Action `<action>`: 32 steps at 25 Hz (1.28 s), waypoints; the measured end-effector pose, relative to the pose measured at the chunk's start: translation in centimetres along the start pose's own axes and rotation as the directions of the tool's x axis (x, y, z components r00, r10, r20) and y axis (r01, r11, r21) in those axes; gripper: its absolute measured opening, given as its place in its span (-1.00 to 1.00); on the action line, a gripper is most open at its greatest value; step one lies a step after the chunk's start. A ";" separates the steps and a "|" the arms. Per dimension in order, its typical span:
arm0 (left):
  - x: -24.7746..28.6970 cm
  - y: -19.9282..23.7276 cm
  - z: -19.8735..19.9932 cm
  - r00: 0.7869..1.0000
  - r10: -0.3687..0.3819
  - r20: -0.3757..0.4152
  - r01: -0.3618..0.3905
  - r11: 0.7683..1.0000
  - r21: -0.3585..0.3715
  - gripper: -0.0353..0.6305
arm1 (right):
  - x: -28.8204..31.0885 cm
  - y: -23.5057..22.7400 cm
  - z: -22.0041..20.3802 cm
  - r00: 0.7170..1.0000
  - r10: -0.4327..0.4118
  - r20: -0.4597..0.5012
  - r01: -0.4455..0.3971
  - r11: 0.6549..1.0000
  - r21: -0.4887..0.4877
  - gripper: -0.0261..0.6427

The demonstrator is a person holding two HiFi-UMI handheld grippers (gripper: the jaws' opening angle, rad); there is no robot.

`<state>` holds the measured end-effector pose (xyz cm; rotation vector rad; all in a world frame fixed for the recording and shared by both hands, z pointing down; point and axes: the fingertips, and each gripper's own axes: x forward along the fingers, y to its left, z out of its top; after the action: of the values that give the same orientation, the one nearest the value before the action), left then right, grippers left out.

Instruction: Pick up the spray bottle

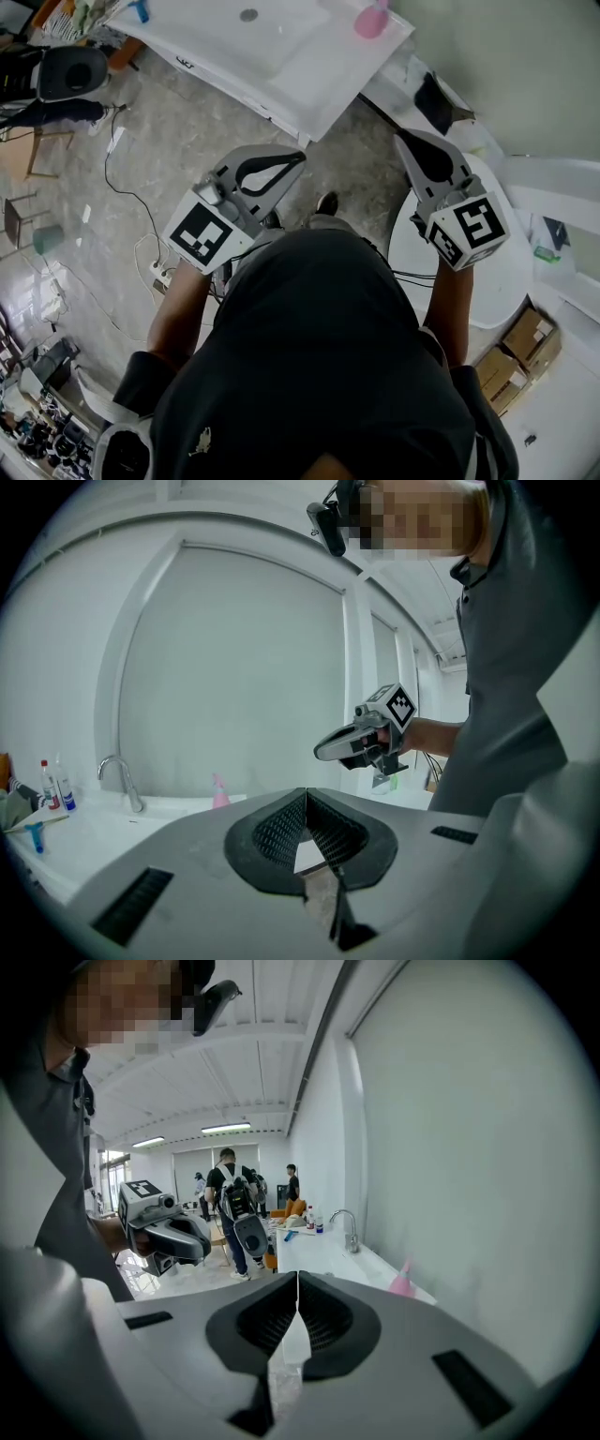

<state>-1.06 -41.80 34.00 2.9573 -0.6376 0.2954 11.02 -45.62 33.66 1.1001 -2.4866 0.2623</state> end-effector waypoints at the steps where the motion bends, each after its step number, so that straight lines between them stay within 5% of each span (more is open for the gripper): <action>1: 0.6 0.0 0.3 1.000 0.007 -0.001 -0.007 1.000 0.002 -0.88 | -0.1 -0.7 0.0 1.000 0.005 0.000 -0.005 1.000 -0.001 -0.89; 15: 8.1 -0.2 2.0 0.996 0.072 -0.052 -0.072 0.997 0.003 -0.88 | -0.1 -8.7 -1.0 0.997 0.072 0.025 -0.072 0.997 0.013 -0.89; 32: 6.3 8.6 2.3 0.996 -0.087 -0.027 0.089 0.995 0.047 -0.88 | 5.5 -9.1 2.3 0.995 -0.095 0.004 0.095 0.993 0.067 -0.89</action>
<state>1.36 -52.46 33.56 3.0120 -0.5025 0.3446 13.73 -56.12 34.05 1.2445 -2.4390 0.3165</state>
